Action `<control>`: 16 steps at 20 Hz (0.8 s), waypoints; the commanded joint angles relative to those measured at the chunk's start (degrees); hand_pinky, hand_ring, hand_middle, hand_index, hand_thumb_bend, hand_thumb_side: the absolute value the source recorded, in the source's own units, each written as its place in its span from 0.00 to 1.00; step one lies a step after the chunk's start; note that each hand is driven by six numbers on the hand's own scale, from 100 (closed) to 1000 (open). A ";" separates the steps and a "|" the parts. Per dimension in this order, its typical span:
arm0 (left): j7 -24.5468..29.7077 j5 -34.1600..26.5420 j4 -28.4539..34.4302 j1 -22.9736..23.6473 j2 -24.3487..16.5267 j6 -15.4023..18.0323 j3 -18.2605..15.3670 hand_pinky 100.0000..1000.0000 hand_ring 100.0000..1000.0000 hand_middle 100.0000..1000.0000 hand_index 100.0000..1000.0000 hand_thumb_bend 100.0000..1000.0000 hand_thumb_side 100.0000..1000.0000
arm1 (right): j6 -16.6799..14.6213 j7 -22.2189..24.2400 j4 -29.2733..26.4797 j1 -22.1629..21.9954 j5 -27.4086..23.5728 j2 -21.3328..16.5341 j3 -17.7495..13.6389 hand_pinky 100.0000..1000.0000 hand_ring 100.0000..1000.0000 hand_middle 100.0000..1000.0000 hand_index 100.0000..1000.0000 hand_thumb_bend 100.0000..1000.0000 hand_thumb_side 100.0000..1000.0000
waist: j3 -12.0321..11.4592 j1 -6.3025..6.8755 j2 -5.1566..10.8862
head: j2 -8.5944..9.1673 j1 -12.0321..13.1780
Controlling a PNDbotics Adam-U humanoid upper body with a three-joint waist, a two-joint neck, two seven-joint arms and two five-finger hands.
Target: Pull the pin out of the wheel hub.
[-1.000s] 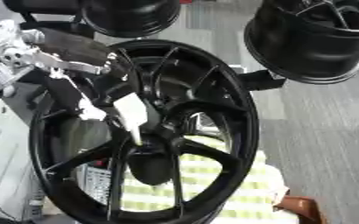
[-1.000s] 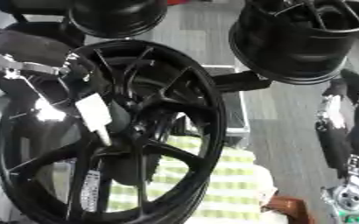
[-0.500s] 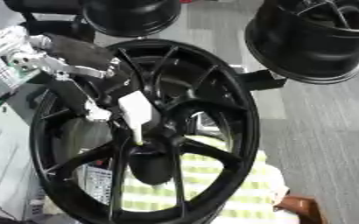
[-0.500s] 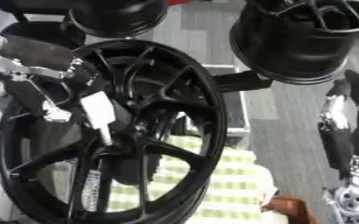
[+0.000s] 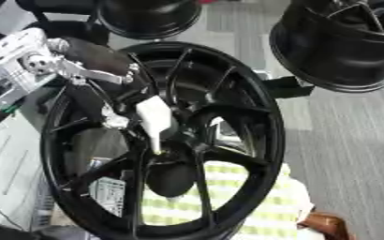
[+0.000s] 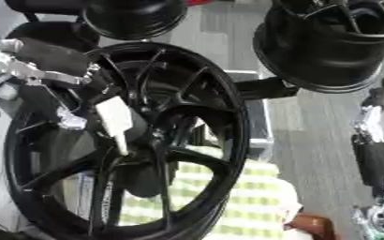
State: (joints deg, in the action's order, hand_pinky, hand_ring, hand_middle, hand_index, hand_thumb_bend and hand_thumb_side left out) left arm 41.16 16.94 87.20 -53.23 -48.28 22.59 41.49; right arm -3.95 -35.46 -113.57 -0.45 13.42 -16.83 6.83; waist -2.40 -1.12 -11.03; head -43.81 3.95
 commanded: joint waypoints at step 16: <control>10.81 -0.78 1.99 -5.33 0.61 9.79 -2.43 0.85 0.80 0.75 0.83 0.21 0.90 | -0.02 -0.07 -1.02 0.27 -0.88 -0.38 -0.59 0.89 0.79 0.60 0.75 0.00 0.62 | 0.12 0.26 1.02 | -0.30 -0.64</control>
State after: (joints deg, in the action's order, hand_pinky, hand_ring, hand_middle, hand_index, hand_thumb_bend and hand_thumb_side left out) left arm 41.58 16.63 88.31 -57.24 -46.95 22.22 40.55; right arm -3.81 -35.59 -113.57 -0.50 12.88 -16.76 6.70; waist -2.29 -0.97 -10.94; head -43.81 3.62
